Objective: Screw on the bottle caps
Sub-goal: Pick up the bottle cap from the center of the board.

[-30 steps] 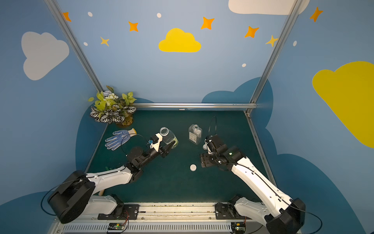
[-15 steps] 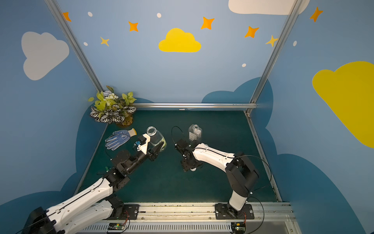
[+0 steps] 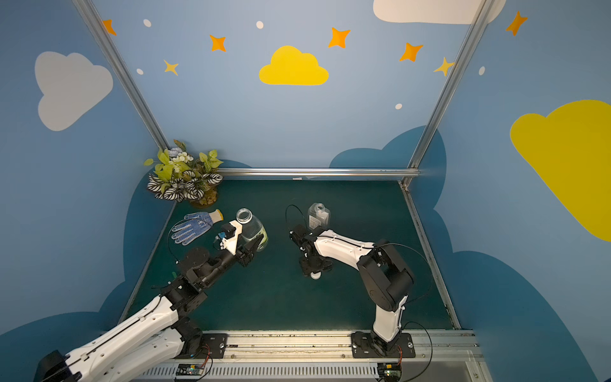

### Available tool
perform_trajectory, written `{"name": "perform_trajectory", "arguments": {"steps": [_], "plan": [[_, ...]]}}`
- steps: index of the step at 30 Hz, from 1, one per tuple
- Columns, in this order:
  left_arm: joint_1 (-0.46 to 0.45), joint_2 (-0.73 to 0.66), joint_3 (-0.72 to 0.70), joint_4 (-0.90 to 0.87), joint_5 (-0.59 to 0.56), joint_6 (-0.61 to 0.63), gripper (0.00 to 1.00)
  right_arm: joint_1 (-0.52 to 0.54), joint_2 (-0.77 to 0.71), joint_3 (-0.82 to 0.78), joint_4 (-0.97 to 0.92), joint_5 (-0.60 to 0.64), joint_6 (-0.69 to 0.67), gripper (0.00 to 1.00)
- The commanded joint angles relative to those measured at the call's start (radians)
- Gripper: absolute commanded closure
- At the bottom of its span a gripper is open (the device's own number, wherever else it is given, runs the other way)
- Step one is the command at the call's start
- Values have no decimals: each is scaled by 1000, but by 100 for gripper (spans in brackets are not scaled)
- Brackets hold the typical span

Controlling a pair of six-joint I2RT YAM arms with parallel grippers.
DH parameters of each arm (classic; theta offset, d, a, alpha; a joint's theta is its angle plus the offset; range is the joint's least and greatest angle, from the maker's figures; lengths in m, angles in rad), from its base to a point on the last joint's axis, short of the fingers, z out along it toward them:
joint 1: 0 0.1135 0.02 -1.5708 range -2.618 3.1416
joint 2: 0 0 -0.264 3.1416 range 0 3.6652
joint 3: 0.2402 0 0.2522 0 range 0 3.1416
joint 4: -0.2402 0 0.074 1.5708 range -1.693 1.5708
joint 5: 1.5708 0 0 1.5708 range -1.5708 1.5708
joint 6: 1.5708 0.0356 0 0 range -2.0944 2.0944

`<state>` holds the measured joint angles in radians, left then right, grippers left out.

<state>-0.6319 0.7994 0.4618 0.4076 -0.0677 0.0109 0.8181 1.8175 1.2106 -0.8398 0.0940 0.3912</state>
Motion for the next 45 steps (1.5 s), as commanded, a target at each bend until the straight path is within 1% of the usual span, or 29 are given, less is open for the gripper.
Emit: {"name": "perform_trajectory", "arguments": {"steps": [1,5,11,12,18,23,30,36,40,45], "plan": [[3,-3,-2,16,5,-2,45,-7,36,-8,5,-13,-12,42],[3,-6,-2,15,8,-1,45,-10,57,-8,5,-14,-10,48],[4,1,-2,16,11,0,45,-8,55,-22,-2,-16,-3,52],[5,3,-240,16,12,-1,45,-8,53,-23,-2,-19,-2,53],[5,15,-233,26,33,3,45,-9,37,-36,-13,-16,0,62],[5,37,-232,48,58,-3,46,-12,-13,-40,-28,-6,1,63],[4,87,-224,81,96,-11,46,-14,-46,-27,-47,2,-4,63],[3,120,-210,132,180,-8,46,-32,-123,-8,-101,-11,-26,63],[3,164,-187,182,244,-6,46,-71,-207,2,-167,-38,-61,63],[-3,263,-134,243,339,1,47,-129,-303,80,-319,-86,-146,63]]}}
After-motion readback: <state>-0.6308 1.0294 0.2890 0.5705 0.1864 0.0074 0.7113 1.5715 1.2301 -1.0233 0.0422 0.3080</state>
